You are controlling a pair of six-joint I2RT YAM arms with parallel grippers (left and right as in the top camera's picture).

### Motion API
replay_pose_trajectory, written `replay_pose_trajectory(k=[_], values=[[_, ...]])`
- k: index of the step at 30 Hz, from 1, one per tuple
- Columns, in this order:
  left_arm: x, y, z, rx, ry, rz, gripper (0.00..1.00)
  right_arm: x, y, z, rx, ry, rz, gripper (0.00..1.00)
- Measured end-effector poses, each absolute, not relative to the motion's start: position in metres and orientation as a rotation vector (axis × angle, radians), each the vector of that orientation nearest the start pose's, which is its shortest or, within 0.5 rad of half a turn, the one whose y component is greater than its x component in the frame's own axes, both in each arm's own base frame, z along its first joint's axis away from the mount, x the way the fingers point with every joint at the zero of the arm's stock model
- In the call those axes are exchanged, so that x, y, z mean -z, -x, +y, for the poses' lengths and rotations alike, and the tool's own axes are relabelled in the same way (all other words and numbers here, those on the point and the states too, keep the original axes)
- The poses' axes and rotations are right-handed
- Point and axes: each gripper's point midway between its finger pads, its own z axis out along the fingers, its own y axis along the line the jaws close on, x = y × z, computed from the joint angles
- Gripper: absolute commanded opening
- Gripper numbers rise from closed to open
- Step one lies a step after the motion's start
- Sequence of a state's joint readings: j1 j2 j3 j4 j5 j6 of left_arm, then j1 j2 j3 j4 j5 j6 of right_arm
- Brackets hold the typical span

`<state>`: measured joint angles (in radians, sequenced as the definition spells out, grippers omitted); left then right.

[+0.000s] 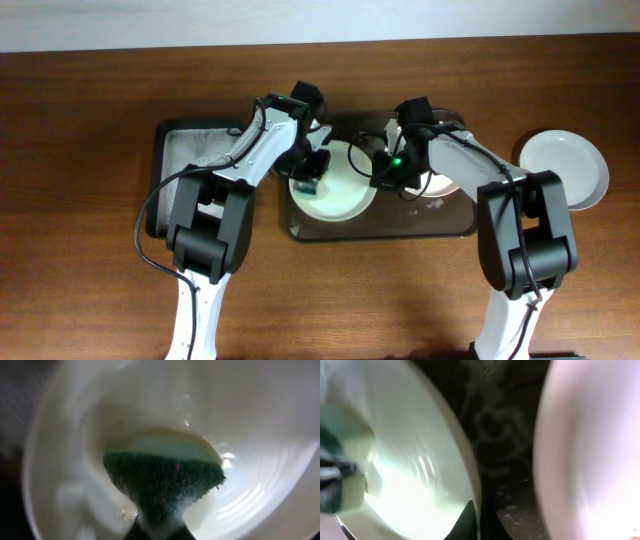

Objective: Clean dirty plates on tray and stack at the side
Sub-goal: 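Move the sponge in left gripper into the held plate, then scrub the plate's inner surface with the sponge in left gripper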

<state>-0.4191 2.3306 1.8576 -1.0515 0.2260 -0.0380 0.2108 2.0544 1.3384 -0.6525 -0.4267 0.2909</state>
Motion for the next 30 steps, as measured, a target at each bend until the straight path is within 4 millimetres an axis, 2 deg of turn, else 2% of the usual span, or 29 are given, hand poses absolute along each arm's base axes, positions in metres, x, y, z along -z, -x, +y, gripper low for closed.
replay_pose_trajectory(k=[4,11,15,20,22,26,30], values=[[-0.005,-0.426,-0.225,0.28,-0.441,3.009,0.01,-0.006,-0.39,0.155,-0.696,-0.076,2.972,0.04],[-0.005,-0.428,-0.226,0.243,-0.294,3.022,0.01,-0.006,-0.391,0.155,-0.697,-0.09,2.973,0.04],[-0.006,-0.423,-0.231,0.374,-0.382,3.035,0.01,-0.006,-0.39,0.155,-0.691,-0.092,2.975,0.04],[-0.007,-0.408,-0.257,0.699,-0.575,3.006,0.01,-0.005,-0.39,0.154,-0.686,-0.091,2.975,0.04],[-0.008,-0.407,-0.264,0.76,-0.607,2.983,0.01,-0.005,-0.39,0.153,-0.685,-0.094,2.977,0.04],[-0.009,-0.413,-0.278,0.865,-0.649,2.905,0.01,-0.005,-0.39,0.153,-0.685,-0.093,2.977,0.04],[-0.007,-0.427,-0.28,0.834,-0.573,2.881,0.01,-0.005,-0.391,0.154,-0.686,-0.093,2.975,0.04]])
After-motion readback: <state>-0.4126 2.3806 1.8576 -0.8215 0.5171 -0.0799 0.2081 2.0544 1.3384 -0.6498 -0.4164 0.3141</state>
